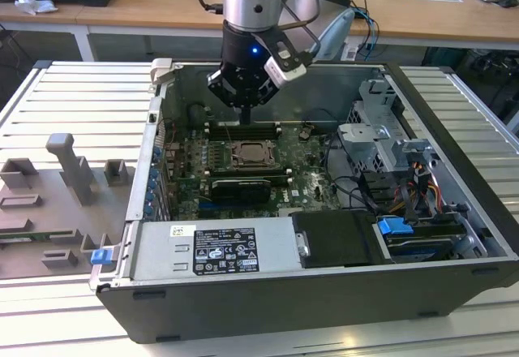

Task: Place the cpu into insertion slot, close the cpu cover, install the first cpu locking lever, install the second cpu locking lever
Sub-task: 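Install the first cpu locking lever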

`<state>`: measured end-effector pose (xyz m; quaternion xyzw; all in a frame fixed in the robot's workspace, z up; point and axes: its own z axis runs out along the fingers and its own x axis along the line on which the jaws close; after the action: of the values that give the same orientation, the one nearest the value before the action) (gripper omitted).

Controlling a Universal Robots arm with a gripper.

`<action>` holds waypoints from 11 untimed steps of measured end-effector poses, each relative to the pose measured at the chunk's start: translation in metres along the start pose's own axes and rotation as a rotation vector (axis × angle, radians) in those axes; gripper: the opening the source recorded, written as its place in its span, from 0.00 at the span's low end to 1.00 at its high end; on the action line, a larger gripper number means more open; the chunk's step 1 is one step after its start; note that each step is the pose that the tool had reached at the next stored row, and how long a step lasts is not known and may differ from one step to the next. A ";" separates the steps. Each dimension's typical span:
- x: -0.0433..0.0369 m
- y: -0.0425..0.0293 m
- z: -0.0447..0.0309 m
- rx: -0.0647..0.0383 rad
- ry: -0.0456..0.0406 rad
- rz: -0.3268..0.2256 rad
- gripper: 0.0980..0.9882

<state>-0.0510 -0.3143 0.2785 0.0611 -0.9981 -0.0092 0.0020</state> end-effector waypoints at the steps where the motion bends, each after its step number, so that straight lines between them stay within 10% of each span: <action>1: 0.0006 0.0001 0.0003 0.000 -0.0015 0.000 0.01; 11: 0.0076 0.0008 0.0061 0.003 -0.0149 0.056 0.01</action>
<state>-0.0587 -0.3143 0.2725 0.0330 -0.9994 -0.0081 -0.0053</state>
